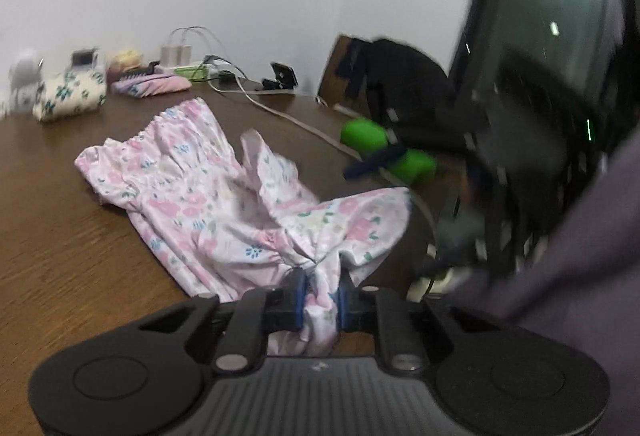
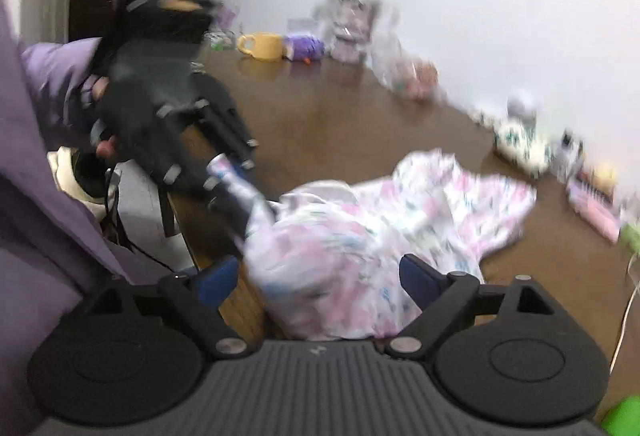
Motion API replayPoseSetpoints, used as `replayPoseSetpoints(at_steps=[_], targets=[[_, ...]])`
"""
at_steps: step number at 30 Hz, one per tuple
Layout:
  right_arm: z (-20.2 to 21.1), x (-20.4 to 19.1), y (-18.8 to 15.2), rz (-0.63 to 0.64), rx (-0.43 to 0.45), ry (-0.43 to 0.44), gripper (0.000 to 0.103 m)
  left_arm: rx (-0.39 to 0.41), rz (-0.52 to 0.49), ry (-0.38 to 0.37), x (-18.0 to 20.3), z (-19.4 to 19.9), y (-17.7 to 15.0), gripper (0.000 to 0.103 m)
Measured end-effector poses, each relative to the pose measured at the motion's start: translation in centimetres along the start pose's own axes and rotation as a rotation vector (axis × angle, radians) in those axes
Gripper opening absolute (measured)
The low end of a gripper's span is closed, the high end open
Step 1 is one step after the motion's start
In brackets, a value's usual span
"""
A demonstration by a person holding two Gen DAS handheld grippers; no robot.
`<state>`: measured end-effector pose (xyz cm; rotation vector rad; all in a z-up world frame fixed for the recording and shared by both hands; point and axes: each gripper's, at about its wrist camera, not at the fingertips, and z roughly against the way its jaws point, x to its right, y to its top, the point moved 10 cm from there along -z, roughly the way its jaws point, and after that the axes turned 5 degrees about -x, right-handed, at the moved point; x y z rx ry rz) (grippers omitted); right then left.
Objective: Fold clothes
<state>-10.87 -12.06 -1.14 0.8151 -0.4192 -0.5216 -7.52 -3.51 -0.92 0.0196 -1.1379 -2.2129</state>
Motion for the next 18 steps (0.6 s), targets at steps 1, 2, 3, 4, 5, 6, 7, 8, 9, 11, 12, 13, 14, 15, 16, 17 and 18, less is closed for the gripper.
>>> replayPoseSetpoints(at_steps=[1, 2, 3, 4, 5, 6, 7, 8, 9, 11, 12, 13, 14, 15, 16, 17, 18], targets=[[0.2, -0.2, 0.3, 0.004, 0.026, 0.010, 0.089, -0.002, 0.036, -0.009, -0.2, 0.2, 0.6, 0.014], [0.4, -0.4, 0.5, 0.011, 0.054, 0.016, 0.089, -0.006, 0.070, -0.020, -0.4, 0.3, 1.2, 0.014], [0.6, -0.5, 0.6, 0.022, 0.081, 0.013, 0.089, -0.009, 0.086, -0.031, -0.3, 0.6, 1.6, 0.014], [0.7, -0.4, 0.5, 0.037, 0.101, -0.002, 0.089, -0.012, 0.095, -0.042, -0.2, 0.9, 1.9, 0.014], [0.6, -0.3, 0.4, 0.049, 0.113, -0.019, 0.089, -0.014, 0.106, -0.055, -0.1, 1.0, 2.0, 0.014], [0.4, -0.2, 0.3, 0.060, 0.120, -0.031, 0.089, -0.017, 0.119, -0.069, -0.1, 1.1, 2.1, 0.013], [0.1, -0.1, 0.2, 0.068, 0.123, -0.034, 0.089, -0.020, 0.132, -0.084, -0.1, 1.2, 2.1, 0.013], [-0.2, -0.1, 0.2, 0.079, 0.127, -0.035, 0.089, -0.022, 0.145, -0.098, -0.1, 1.3, 2.1, 0.013], [-0.4, -0.2, 0.2, 0.098, 0.131, -0.044, 0.089, -0.025, 0.158, -0.112, -0.1, 1.3, 2.2, 0.013], [-0.9, -0.4, 0.1, 0.135, 0.138, -0.044, 0.089, -0.024, 0.179, -0.139, -0.5, 1.2, 2.2, 0.013], [-1.2, -0.4, 0.1, 0.146, 0.139, -0.037, 0.086, -0.021, 0.183, -0.157, -0.5, 1.2, 2.2, 0.013], [-1.5, -0.4, 0.1, 0.141, 0.135, -0.024, 0.081, -0.019, 0.182, -0.176, -0.4, 1.3, 2.2, 0.013], [-1.8, -0.3, 0.1, 0.125, 0.124, -0.006, 0.062, -0.017, 0.179, -0.195, -0.2, 1.3, 2.2, 0.014], [-2.0, -0.1, 0.0, 0.081, 0.113, 0.031, 0.032, -0.014, 0.168, -0.203, -0.1, 1.4, 2.2, 0.023], [-2.2, 0.3, -0.2, -0.005, 0.102, 0.096, 0.021, 0.000, 0.143, -0.195, 0.0, 1.6, 2.2, 0.031], [-2.4, 0.7, -0.3, -0.090, 0.090, 0.161, 0.017, 0.024, 0.114, -0.181, 0.1, 2.0, 2.3, 0.049], [-2.5, 1.2, -0.4, -0.186, 0.088, 0.226, 0.016, 0.052, 0.087, -0.165, 0.2, 2.4, 2.3, 0.070]])
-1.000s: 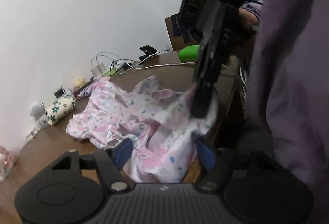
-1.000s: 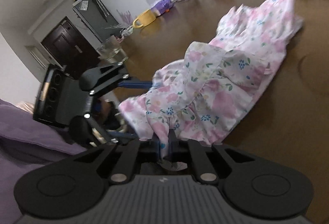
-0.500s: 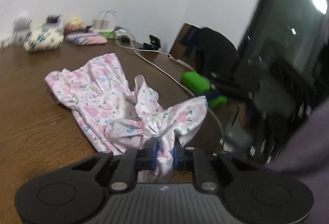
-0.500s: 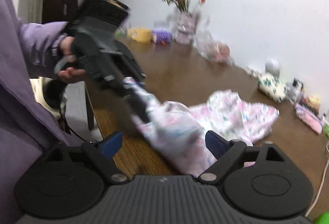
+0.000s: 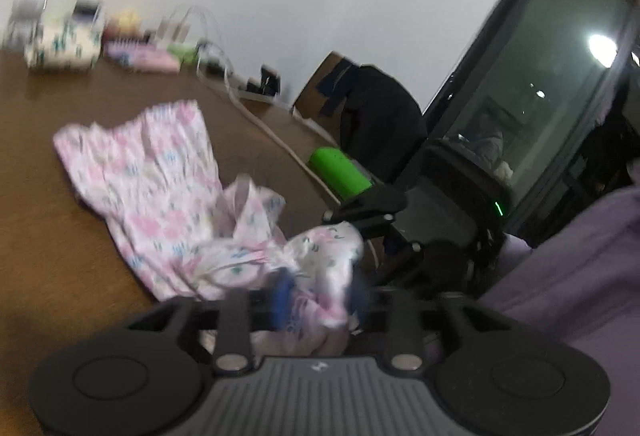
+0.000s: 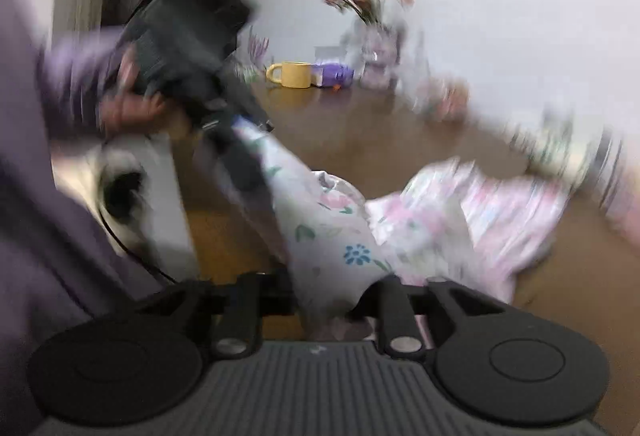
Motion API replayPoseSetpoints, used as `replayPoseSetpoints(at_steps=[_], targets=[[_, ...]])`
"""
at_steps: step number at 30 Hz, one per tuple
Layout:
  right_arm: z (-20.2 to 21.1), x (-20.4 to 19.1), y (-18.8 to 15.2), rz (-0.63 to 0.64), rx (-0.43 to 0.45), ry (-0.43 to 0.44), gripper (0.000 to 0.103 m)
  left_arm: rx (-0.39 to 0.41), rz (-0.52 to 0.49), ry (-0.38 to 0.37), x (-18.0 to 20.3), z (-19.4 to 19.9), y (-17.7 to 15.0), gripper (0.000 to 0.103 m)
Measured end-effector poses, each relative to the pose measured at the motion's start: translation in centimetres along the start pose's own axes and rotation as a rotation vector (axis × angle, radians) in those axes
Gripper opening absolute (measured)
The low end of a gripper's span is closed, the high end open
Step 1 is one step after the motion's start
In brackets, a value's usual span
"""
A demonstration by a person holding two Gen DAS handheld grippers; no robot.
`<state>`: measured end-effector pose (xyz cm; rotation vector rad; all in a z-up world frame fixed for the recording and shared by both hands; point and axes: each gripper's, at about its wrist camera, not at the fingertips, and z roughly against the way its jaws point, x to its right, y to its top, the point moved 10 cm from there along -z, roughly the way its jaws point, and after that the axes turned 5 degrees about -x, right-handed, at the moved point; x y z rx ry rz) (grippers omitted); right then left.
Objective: Fold clothes
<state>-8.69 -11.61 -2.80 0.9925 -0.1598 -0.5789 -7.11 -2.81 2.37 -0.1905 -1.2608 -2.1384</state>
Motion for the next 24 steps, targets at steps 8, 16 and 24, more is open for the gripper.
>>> replayPoseSetpoints(at_steps=[8, 16, 24], targets=[[1.7, 3.1, -1.5, -0.431, 0.047, 0.284, 0.015, 0.044, -0.180, 0.119, 0.0, -1.3, -0.9, 0.089], [0.6, 2.1, -2.3, -0.333, -0.071, 0.253, 0.022, -0.089, -0.139, 0.003, -1.2, -5.4, -1.7, 0.020], [5.3, 7.1, -0.4, -0.362, 0.018, -0.026, 0.059, -0.030, -0.192, 0.023, -0.7, -4.9, -2.6, 0.019]])
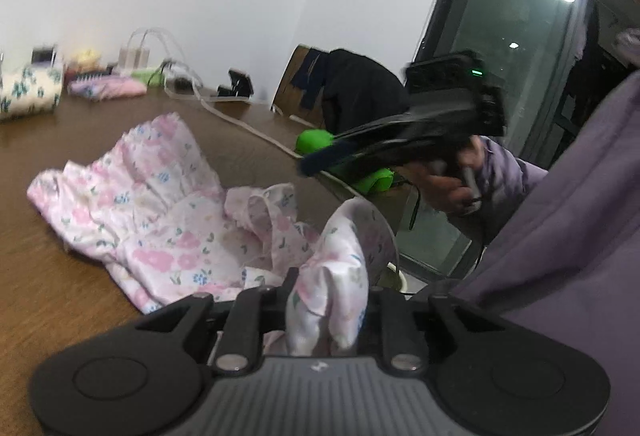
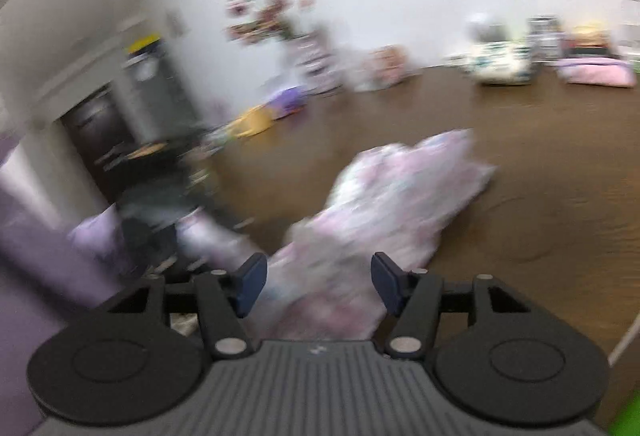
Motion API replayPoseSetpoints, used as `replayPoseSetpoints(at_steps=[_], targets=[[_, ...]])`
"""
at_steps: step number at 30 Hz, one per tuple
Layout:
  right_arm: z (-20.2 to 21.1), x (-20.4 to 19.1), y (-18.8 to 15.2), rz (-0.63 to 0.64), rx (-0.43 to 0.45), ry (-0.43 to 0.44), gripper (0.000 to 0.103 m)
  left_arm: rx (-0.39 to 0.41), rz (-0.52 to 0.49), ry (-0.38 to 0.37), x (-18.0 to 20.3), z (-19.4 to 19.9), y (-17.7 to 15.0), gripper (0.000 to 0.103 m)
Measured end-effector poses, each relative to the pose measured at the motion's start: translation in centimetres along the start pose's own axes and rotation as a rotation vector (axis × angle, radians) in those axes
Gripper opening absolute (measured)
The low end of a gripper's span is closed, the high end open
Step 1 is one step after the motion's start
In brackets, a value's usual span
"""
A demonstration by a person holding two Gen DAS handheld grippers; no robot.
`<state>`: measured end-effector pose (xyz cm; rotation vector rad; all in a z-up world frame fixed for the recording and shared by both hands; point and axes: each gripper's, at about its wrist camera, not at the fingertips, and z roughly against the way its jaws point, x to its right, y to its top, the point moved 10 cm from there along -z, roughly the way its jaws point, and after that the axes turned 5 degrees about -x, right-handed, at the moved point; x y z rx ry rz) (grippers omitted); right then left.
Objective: Fold clothes
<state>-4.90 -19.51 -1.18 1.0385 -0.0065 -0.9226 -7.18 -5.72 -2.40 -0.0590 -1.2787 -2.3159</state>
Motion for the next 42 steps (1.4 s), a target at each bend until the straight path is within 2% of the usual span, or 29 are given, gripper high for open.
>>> replayPoseSetpoints(at_steps=[1, 2, 4, 7, 10, 12, 14, 17, 19, 20, 21, 22, 26, 28, 30, 31, 32, 33, 34, 37, 39, 42], targets=[[-1.0, 0.6, -0.1, 0.001, -0.022, -0.047, 0.054, 0.002, -0.009, 0.013, 0.1, -0.1, -0.1, 0.019], [-2.6, 0.8, -0.5, 0.023, -0.066, -0.081, 0.035, 0.003, -0.021, 0.024, 0.3, -0.2, -0.1, 0.019], [-4.8, 0.3, -1.1, 0.053, -0.117, -0.073, 0.010, 0.006, -0.045, 0.046, 0.7, -0.2, -0.2, 0.019], [-6.2, -1.3, -1.0, 0.080, -0.141, 0.022, 0.006, 0.019, -0.089, 0.063, 1.2, 0.0, -0.2, 0.019], [-7.4, -1.6, -0.6, 0.102, -0.177, 0.010, 0.006, 0.039, -0.052, 0.072, 0.4, 0.3, -0.2, 0.026], [-8.4, -1.0, -0.7, 0.092, -0.198, -0.012, 0.005, 0.062, -0.009, 0.089, -0.6, 0.4, 0.2, 0.043], [-8.2, -0.5, -1.0, 0.055, -0.196, 0.011, 0.005, 0.071, 0.035, 0.096, -1.3, 0.6, 0.8, 0.057], [-7.8, 0.0, -1.0, -0.002, -0.195, 0.040, 0.009, 0.057, 0.100, 0.102, -2.5, 0.3, 1.5, 0.058], [-7.3, 0.5, -1.0, -0.056, -0.190, 0.066, 0.016, 0.031, 0.139, 0.096, -3.4, -0.3, 1.6, 0.047], [-6.8, 0.9, -0.7, -0.078, -0.172, 0.069, 0.025, 0.017, 0.160, 0.091, -3.8, -0.6, 1.6, 0.035], [-6.1, 1.1, -0.4, -0.090, -0.146, 0.073, 0.030, 0.006, 0.175, 0.082, -4.1, -0.9, 1.5, 0.031], [-5.5, 1.3, -0.1, -0.097, -0.119, 0.079, 0.039, -0.008, 0.199, 0.075, -4.5, -1.2, 1.5, 0.030], [-3.7, 1.2, 0.3, -0.085, -0.049, 0.091, 0.058, -0.070, 0.328, 0.040, -6.0, -2.2, 1.1, 0.028], [-2.9, 0.6, 0.2, -0.066, -0.010, 0.123, 0.085, -0.087, 0.401, 0.014, -6.8, -2.5, 1.0, 0.028], [-3.2, 0.0, -0.2, -0.046, 0.004, 0.134, 0.087, -0.095, 0.455, -0.009, -7.4, -2.7, 0.9, 0.028], [-3.7, -0.1, -0.5, -0.041, -0.002, 0.121, 0.080, -0.098, 0.478, -0.018, -7.6, -2.7, 0.9, 0.028], [-4.4, 0.0, -0.9, -0.041, -0.017, 0.096, 0.068, -0.102, 0.501, -0.026, -7.9, -2.7, 0.9, 0.026], [-5.1, 0.2, -1.2, -0.056, -0.037, 0.087, 0.031, -0.103, 0.522, -0.028, -8.2, -2.7, 0.8, 0.025], [-5.8, 0.3, -1.5, -0.075, -0.056, 0.088, 0.021, -0.101, 0.541, -0.031, -8.5, -2.6, 0.8, 0.025], [-5.7, 0.4, -0.6, -0.098, -0.034, 0.104, 0.012, -0.073, 0.566, -0.032, -9.1, -2.1, 1.0, 0.032], [-5.3, 0.6, 0.4, -0.126, -0.020, 0.121, 0.011, -0.041, 0.549, -0.010, -9.4, -1.6, 1.4, 0.045], [-5.1, 1.3, 1.1, -0.234, -0.026, 0.185, 0.011, 0.008, 0.504, -0.004, -9.2, -0.6, 2.2, 0.044]])
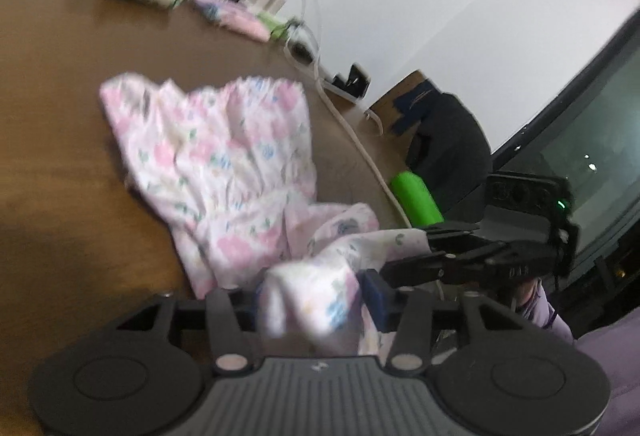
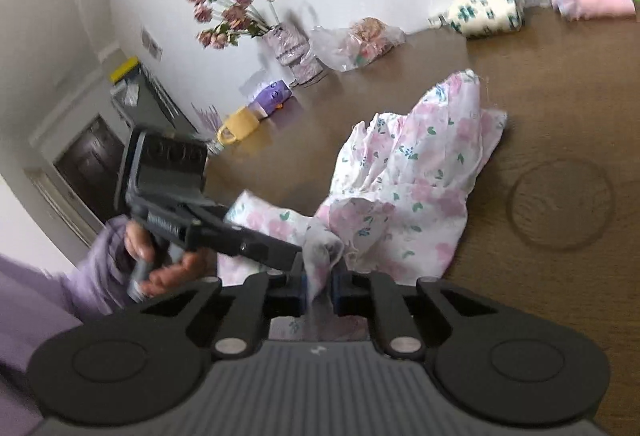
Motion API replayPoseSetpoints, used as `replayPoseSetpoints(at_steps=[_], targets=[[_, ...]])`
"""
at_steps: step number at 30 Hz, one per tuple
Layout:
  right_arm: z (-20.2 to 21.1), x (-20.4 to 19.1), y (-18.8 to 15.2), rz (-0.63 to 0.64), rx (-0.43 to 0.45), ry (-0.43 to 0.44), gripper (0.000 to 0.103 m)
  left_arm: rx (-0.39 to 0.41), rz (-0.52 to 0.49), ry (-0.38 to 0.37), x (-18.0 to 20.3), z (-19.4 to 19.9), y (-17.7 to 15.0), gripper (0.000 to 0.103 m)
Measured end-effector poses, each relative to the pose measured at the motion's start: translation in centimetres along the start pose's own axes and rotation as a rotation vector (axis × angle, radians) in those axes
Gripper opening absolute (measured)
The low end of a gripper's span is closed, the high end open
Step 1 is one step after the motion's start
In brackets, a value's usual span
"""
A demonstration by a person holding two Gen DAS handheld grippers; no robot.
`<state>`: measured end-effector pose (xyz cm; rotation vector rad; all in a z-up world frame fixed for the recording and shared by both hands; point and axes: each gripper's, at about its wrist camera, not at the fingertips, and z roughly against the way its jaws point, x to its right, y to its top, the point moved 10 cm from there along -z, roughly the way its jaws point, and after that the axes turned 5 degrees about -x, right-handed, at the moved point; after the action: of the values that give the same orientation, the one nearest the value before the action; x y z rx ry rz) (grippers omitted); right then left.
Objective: Fold clothes
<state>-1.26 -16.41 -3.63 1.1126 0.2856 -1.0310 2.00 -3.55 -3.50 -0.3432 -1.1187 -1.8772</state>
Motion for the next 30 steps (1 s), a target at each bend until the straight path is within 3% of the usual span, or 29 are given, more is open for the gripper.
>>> replayPoseSetpoints(at_steps=[1, 2, 3, 4, 5, 8, 11, 16, 19, 22, 23, 26, 30], targets=[[0.1, 0.4, 0.2, -0.051, 0.002, 0.019, 0.011, 0.013, -0.010, -0.006, 0.3, 0.1, 0.2, 0.041], [0.1, 1.0, 0.4, -0.105, 0.005, 0.035, 0.011, 0.018, -0.023, -0.008, 0.7, 0.0, 0.4, 0.021], [0.1, 1.5, 0.6, -0.158, 0.008, 0.050, 0.013, 0.020, -0.039, -0.010, 1.0, 0.0, 0.6, 0.013], [0.2, 2.2, 0.7, -0.200, 0.015, 0.040, 0.021, 0.018, -0.059, -0.011, 1.4, -0.1, 0.7, 0.013], [0.3, 2.7, 0.8, -0.199, 0.026, 0.008, 0.037, 0.020, -0.079, -0.015, 1.9, -0.1, 0.7, 0.013], [1.2, 2.2, 0.9, -0.050, 0.071, -0.090, 0.073, 0.030, -0.127, -0.039, 3.1, 0.0, 0.5, 0.013], [1.5, 0.5, 1.1, 0.122, 0.095, -0.108, 0.079, 0.045, -0.111, -0.061, 3.3, -0.4, 0.9, 0.012], [0.2, -1.8, 1.8, 0.311, 0.096, -0.099, 0.085, 0.057, -0.076, -0.168, 3.3, 0.1, 1.3, 0.012], [-1.4, -2.6, 1.6, 0.383, 0.053, -0.082, 0.083, 0.060, -0.082, -0.178, 3.4, 0.2, 1.3, 0.012], [-3.2, -2.3, 0.5, 0.347, -0.062, -0.043, 0.035, 0.074, -0.066, -0.172, 3.1, 0.2, 1.6, 0.012], [-3.5, -1.8, 0.4, 0.301, -0.087, -0.032, 0.028, 0.078, -0.061, -0.166, 3.0, 0.2, 1.6, 0.012], [-3.4, -1.2, 0.0, 0.181, -0.109, 0.033, 0.019, 0.086, -0.046, -0.125, 2.4, -0.2, 1.9, 0.012], [-3.4, 0.0, 0.7, -0.023, -0.156, 0.067, 0.018, 0.078, -0.095, 0.071, 1.0, -1.4, 1.9, 0.016]])
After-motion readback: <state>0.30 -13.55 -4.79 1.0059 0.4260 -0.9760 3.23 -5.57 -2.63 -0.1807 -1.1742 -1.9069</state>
